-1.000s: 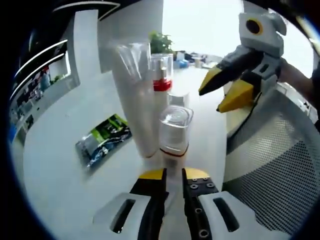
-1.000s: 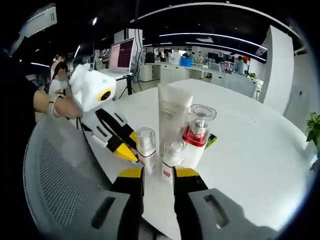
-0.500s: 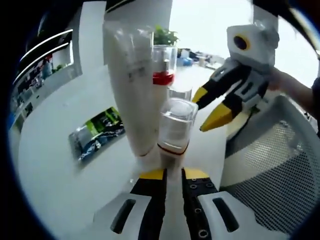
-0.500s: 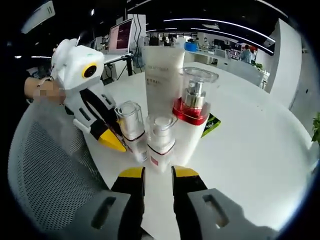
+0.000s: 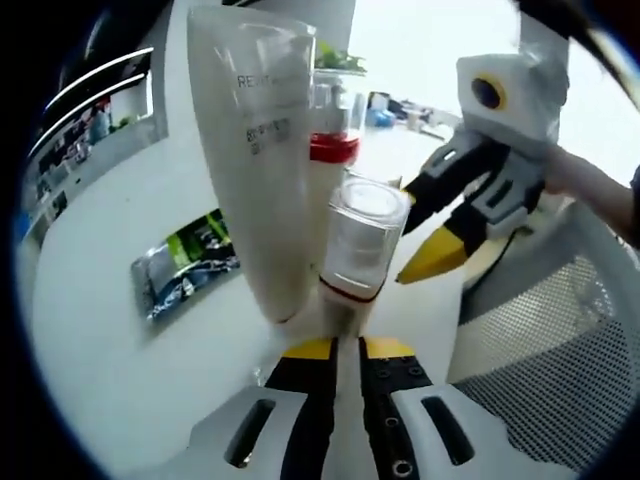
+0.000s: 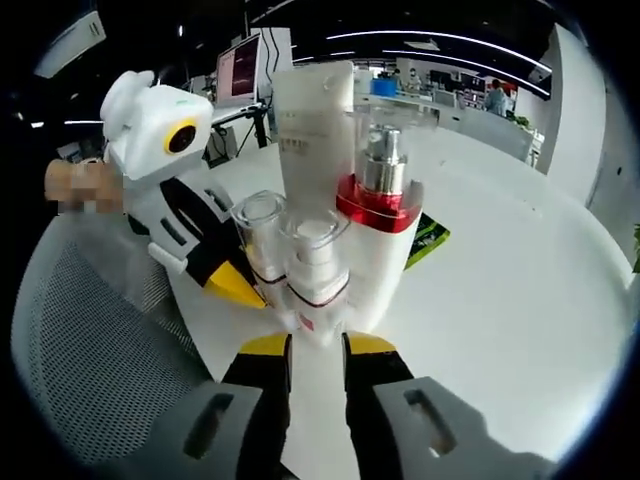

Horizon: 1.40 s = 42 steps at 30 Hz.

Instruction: Arrange the skincare products in the storage area until every visible bottle or jar stands upright without overlapping.

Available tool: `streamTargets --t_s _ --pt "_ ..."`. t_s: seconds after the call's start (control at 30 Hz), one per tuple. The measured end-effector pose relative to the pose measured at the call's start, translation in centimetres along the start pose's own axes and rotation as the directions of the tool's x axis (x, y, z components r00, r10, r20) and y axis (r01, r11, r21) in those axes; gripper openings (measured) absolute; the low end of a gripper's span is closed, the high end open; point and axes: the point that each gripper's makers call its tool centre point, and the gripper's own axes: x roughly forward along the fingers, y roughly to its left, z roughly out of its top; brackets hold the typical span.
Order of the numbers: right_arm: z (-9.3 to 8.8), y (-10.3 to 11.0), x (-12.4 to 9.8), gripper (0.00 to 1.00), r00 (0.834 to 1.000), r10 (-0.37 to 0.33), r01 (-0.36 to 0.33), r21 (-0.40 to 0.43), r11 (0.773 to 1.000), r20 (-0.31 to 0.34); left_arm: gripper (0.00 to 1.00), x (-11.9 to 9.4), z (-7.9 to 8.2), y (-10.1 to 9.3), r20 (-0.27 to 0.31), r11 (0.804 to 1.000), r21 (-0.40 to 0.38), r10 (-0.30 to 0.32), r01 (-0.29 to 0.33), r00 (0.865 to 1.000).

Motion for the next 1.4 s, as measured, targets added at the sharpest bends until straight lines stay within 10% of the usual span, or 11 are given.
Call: streamTargets --t_s 1.4 --pt "0.16 -0.71 0.91 0.15 0.999 0.019 -0.021 -0.050 0.999 -0.035 0.00 0.32 0.51 0.40 0.031 0.998 -0.052 0.048 -0.046 0.998"
